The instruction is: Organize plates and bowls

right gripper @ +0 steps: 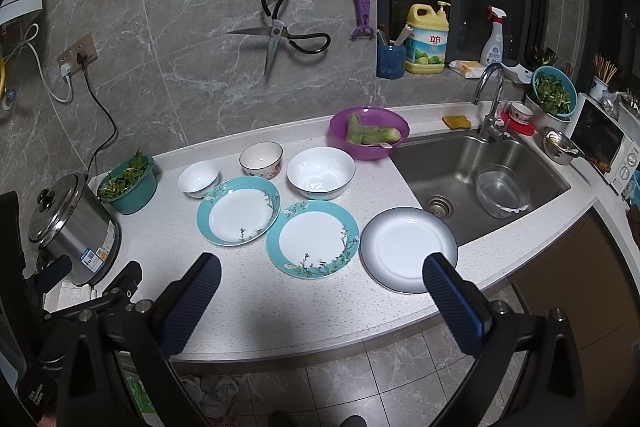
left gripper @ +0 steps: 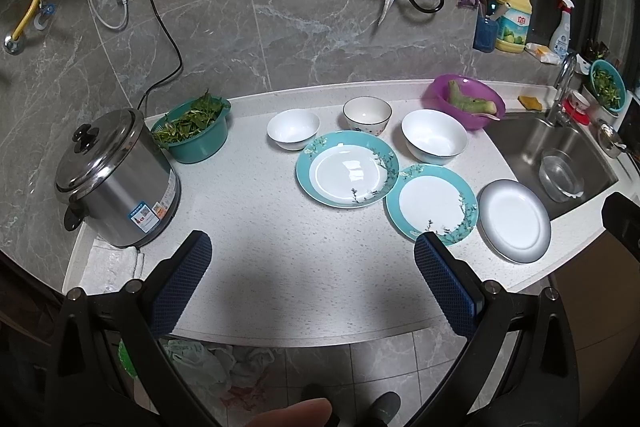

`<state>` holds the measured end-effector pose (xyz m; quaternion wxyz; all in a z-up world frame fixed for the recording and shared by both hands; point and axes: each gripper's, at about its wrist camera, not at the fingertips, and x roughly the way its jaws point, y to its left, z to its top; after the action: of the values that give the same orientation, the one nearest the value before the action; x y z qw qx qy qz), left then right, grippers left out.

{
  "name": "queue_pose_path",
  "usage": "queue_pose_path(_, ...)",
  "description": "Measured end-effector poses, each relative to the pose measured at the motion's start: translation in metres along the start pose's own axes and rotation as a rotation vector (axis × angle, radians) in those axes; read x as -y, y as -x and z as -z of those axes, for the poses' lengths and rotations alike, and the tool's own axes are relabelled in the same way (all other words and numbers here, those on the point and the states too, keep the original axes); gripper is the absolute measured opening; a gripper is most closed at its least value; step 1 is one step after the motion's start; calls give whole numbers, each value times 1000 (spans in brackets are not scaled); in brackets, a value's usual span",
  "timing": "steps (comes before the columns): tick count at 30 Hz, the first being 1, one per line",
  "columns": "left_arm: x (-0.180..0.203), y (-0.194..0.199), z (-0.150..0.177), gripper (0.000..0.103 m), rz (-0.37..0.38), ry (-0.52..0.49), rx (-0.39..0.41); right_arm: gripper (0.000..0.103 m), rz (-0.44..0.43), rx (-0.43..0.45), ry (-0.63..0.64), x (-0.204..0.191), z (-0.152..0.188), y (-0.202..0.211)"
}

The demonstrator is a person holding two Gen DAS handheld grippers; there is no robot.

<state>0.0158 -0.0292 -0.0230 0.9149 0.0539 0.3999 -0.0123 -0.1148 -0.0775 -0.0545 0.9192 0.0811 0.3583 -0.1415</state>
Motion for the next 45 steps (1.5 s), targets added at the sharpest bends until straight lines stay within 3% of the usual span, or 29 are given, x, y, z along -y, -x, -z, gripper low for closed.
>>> queue_pose_path(7,18,-13,3,103,10,-2,-19,103,-11,-18,-2,17,5,-12)
queue_pose_path(11,45,-38,21,103,77,2,-59,103,-37,-53,-11,46,14,-23)
queue_pose_path(14,72,-66,43,103,138,-7,-138,103,-70,-99,-36,85,28,-37)
queue_pose_path(17,99,-94,66,101,249,8,-232,103,-102,-129,-102,134,42,-54)
queue_pose_path(21,119,-131,91,101,453,174,-339,103,-167,-167,-161,190,53,-83)
queue_pose_path(24,151,-152,100,101,464,90,-351,103,-256,-200,-184,219,53,-112)
queue_pose_path(26,174,-165,103,101,523,23,-332,103,-323,-205,-218,237,51,-130)
queue_pose_path(29,197,-191,105,101,591,11,-383,103,-396,-205,-235,256,45,-160)
queue_pose_path(33,220,-228,99,101,586,34,-476,98,-423,-270,-215,268,41,-200)
queue_pose_path(36,233,-247,93,101,599,60,-470,97,-455,-294,-201,279,36,-223)
queue_pose_path(41,256,-263,87,101,510,47,-434,95,-495,-356,-168,302,28,-270)
queue_pose_path(45,273,-275,83,88,433,138,-422,86,-571,-411,-144,327,19,-313)
